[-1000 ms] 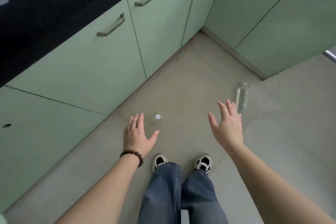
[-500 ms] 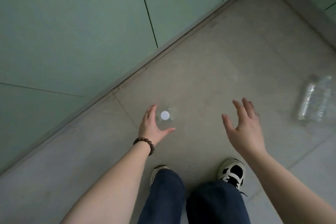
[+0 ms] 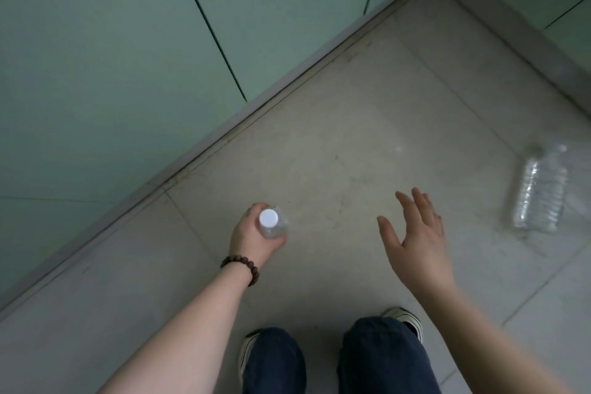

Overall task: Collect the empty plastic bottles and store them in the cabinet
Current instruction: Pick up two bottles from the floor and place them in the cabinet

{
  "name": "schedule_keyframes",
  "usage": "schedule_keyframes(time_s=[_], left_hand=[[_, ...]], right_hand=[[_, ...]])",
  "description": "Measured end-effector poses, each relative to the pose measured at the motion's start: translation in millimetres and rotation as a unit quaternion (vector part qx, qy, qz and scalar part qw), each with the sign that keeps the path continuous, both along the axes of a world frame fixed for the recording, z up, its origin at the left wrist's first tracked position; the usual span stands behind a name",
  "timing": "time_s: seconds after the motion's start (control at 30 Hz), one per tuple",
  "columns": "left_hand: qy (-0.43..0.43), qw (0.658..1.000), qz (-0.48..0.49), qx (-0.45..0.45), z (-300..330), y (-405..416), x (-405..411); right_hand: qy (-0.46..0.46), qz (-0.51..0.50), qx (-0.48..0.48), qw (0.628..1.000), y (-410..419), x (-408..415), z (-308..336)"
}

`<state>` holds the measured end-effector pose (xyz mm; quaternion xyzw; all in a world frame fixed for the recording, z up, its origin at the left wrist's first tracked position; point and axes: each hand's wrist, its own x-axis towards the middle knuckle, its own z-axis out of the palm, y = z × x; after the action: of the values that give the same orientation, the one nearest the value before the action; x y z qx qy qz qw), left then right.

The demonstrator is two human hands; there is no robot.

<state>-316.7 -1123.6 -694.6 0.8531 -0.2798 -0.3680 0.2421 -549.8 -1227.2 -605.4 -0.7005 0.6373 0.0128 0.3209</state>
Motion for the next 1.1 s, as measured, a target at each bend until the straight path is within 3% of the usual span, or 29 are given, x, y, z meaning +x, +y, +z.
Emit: schedule_keyframes(time_s=[0.3,0.57,0.73,1.1], left_hand=[[-0.023,0.997,-0.058,-0.055,137,-53,-46],[-0.044,0.980,-0.172,-0.092,257,-126,-134],[-0.043,0.979,-0.178,-0.089,275,-180,-217],[-0.022,0.985,-0.156,-0.067,246,-266,-357]], right_hand=[[-0.013,-0.095,-0.024,0.995,-11,-39,106],[-0.002,-0.199,-0.070,0.978,-30,-136,193],[0.010,-0.204,-0.051,0.978,-65,-219,200],[0.021,-0.220,-0.012,0.975,-148,-362,160]])
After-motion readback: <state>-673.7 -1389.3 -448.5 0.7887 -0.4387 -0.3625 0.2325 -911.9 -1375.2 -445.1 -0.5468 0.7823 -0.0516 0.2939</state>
